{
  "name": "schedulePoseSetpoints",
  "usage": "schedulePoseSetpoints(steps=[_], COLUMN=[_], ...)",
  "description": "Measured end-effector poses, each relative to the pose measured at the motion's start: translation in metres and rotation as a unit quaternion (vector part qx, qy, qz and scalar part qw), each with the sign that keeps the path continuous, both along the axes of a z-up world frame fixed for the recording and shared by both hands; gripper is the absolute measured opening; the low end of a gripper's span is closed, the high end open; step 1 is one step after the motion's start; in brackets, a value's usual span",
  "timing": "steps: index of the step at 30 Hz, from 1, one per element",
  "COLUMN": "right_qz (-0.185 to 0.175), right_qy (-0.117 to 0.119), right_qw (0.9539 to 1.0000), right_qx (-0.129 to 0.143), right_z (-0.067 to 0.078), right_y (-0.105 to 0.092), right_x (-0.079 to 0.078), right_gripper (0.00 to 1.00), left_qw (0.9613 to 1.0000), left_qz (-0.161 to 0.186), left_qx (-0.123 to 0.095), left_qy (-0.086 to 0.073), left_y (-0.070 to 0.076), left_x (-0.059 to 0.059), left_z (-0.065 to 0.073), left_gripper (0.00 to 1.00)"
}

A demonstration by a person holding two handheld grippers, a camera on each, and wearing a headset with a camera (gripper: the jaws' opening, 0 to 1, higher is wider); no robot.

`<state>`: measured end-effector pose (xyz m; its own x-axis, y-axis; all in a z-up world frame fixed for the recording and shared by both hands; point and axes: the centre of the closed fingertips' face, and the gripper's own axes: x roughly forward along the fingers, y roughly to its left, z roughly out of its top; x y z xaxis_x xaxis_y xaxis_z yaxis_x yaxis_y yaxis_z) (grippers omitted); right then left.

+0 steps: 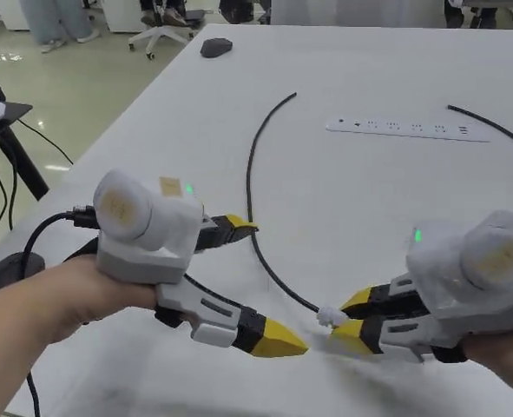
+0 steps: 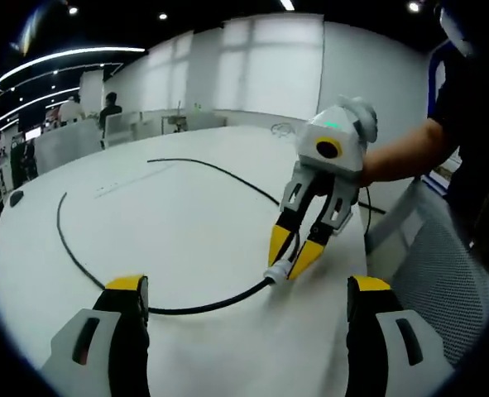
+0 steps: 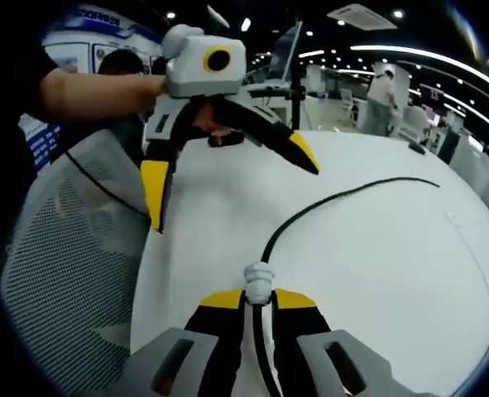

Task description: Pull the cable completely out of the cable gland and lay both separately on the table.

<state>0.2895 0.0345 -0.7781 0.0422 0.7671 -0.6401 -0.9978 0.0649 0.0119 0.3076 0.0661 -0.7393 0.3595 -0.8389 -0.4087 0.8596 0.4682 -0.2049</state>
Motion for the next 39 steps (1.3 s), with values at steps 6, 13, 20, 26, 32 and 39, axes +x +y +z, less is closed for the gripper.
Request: schedulePoseSetpoints(steps=[6,13,20,26,32,39], right_qz=[0.047,0.043,0.019,0.010,0.018,0.035], right_qy=[-0.007,-0.069,-0.092,-0.085,-0.072,-0.075], right_qw=[0.9988,0.9965,0.9950,0.9954,0.9960,0.9956], right_qx=[0.008,0.022,0.035,0.043,0.049,0.042], right_z=[0.025,0.044,0.053,0.056,0.058,0.057], right_y=[-0.030,-0.048,-0.058,-0.060,-0.059,-0.058], right_x=[-0.027,-0.037,-0.038,-0.036,-0.038,-0.038], right_gripper=[0.07,0.07,0.07,0.07,0.07,0.07], left_qw=[0.9970,0.9878,0.9789,0.9776,0.9780,0.9801], left_qz=[-0.077,-0.126,-0.136,-0.135,-0.139,-0.143], left_qx=[0.000,-0.073,-0.108,-0.120,-0.118,-0.108], left_qy=[0.008,0.054,0.108,0.108,0.102,0.084], left_y=[-0.039,-0.085,-0.098,-0.100,-0.099,-0.098], left_x=[-0.022,-0.041,-0.051,-0.047,-0.045,-0.046], left_z=[0.005,0.022,0.021,0.024,0.023,0.023], left_gripper=[0.85,0.54,0.32,0.23,0.15,0.15])
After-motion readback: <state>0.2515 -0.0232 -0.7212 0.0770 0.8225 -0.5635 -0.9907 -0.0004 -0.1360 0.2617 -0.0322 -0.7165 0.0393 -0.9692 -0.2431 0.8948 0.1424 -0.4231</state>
